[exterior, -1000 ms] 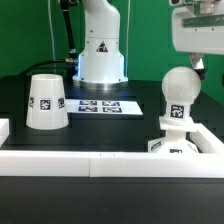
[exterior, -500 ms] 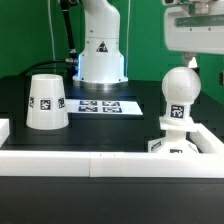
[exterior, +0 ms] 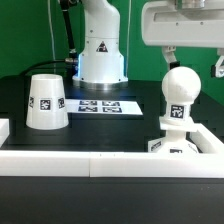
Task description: Assemble lamp
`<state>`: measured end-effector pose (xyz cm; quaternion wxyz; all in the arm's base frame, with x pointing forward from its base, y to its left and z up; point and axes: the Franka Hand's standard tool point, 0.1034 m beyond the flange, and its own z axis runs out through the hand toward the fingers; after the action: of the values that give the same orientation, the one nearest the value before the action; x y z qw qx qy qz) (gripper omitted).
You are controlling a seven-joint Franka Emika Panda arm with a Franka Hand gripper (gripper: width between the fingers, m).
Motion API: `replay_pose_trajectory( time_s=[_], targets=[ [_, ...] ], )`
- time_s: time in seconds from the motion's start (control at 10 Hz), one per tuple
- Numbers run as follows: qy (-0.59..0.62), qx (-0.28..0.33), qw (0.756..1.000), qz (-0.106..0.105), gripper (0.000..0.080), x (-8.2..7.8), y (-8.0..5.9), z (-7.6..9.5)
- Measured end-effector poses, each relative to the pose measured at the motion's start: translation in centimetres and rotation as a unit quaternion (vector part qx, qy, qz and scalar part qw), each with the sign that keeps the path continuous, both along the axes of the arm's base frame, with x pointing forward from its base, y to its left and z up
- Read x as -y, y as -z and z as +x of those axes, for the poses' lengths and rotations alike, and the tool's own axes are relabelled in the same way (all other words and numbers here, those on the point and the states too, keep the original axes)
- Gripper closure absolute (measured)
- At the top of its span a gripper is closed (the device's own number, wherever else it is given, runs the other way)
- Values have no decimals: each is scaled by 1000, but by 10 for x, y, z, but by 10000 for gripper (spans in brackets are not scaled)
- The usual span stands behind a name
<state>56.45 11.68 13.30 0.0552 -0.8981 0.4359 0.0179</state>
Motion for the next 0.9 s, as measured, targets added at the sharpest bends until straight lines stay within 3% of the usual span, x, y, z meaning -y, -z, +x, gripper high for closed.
replay_pose_trajectory(
  time_s=[0.4,0.7,0.9],
  targets=[
    [-20,2,1000,-3,100,5,0,0],
    [-224,26,974,-18,100,36,-1,-11],
    [-208,26,978,-17,100,55,0,-13]
  ],
)
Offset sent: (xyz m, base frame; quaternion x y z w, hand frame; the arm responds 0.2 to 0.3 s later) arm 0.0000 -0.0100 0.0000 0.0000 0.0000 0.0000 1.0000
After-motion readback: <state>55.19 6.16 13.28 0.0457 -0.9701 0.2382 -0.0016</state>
